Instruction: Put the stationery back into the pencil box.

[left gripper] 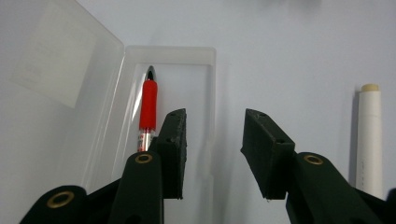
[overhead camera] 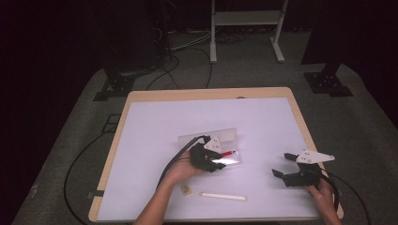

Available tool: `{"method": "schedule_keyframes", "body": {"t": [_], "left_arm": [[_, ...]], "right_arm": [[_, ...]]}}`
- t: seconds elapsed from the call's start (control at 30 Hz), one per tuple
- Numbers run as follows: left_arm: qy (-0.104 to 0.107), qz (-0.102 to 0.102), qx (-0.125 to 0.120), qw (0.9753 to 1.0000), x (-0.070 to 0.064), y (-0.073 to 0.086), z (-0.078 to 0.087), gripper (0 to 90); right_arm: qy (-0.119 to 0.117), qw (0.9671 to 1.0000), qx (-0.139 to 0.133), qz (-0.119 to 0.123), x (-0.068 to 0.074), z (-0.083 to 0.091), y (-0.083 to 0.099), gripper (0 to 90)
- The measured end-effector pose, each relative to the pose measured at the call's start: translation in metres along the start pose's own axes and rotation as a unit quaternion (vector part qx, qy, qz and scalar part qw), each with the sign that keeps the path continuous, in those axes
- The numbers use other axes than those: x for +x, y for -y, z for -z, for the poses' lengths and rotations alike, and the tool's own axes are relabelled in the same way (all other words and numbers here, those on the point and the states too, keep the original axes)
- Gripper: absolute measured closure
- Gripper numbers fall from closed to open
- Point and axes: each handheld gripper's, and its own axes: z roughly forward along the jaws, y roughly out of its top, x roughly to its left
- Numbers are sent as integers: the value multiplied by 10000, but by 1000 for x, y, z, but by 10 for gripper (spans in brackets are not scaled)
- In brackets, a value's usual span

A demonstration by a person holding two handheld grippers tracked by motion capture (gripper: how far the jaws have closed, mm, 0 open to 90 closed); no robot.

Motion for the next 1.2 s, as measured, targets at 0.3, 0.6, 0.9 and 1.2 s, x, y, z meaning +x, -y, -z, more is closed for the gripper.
{"method": "schedule_keyframes", "body": {"t": [0.3,0.6,0.9,1.2], "left_arm": [[-27,21,-36,10000,-11,3,4,478],[97,163,-243,9995,-17,7,9,403],[87,115,-266,9995,-26,7,14,302],[205,39,-209,9996,-38,9,11,246]], "right_arm": [[3,10000,0,-10,0,0,0,138],[0,10000,-5,-15,0,0,0,138],[8,10000,-10,-21,0,0,0,138],[14,10000,-15,-27,0,0,0,138]]}}
